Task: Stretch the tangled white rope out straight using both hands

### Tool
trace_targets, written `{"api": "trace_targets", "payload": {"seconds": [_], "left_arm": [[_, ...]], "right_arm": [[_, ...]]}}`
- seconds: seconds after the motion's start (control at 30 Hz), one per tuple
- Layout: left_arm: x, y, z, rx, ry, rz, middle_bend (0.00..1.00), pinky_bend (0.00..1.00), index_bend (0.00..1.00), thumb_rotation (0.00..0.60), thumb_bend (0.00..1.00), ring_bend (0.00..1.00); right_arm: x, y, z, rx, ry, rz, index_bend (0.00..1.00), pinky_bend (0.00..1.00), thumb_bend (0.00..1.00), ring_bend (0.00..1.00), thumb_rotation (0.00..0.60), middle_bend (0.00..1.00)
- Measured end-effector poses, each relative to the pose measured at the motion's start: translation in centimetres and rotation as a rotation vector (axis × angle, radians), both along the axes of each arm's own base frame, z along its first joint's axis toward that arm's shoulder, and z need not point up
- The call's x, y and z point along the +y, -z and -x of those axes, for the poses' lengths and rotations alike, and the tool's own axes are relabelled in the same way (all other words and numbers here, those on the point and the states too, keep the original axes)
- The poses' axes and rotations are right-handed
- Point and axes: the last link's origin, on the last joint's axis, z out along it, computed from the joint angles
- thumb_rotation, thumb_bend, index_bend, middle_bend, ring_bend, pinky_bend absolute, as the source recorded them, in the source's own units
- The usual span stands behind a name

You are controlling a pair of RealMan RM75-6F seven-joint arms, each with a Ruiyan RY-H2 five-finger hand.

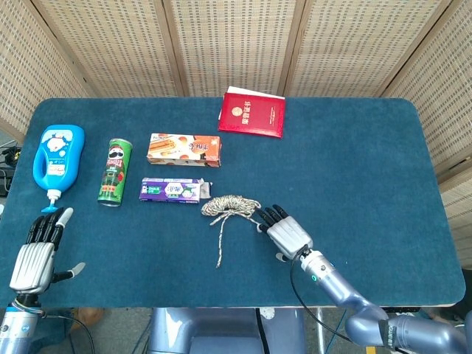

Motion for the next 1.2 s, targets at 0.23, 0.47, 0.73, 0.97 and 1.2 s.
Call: {"api": "trace_targets", "payload": {"seconds": [0.23,0.47,0.73,0.97,1.2], "left_arm": [[0.0,0.0,0.1,0.0,-0.001,0.003,0.0,0.0,0.0,0.6,0.08,0.0],[-0.1,0.0,0.0,0.0,0.005,0.007,0.0,0.0,0.0,0.6,0.08,0.0],[-0.3,0.1,-0.1,0.001,0.01,0.008,0.0,0.0,0.0,0.6,0.08,0.0],[-0.3,0.1,-0.1,0.0,0.01,0.006,0.0,0.0,0.0,0.6,0.08,0.0],[-0.3,0.1,-0.1,0.002,0.01,0.008,0.0,0.0,0.0,0.6,0.08,0.0]], "right_arm": [[-1.0,0.9,0.1,-0.014,0.072,0.051,0.35,0.0,0.16,0.0,0.6,0.0],[-1.1,1.2,0.5,-0.018,0.118,0.095,0.36,0.0,0.16,0.0,0.6,0.0],[-1.0,1.6,0.9,-0.018,0.169,0.131,0.37,0.0,0.17,0.0,0.6,0.0],[-1.0,1.9,0.7,-0.02,0.19,0.132,0.37,0.0,0.17,0.0,0.6,0.0],[-1.1,1.8,0.1,-0.04,0.202,0.152,0.37,0.0,0.17,0.0,0.6,0.0]]}}
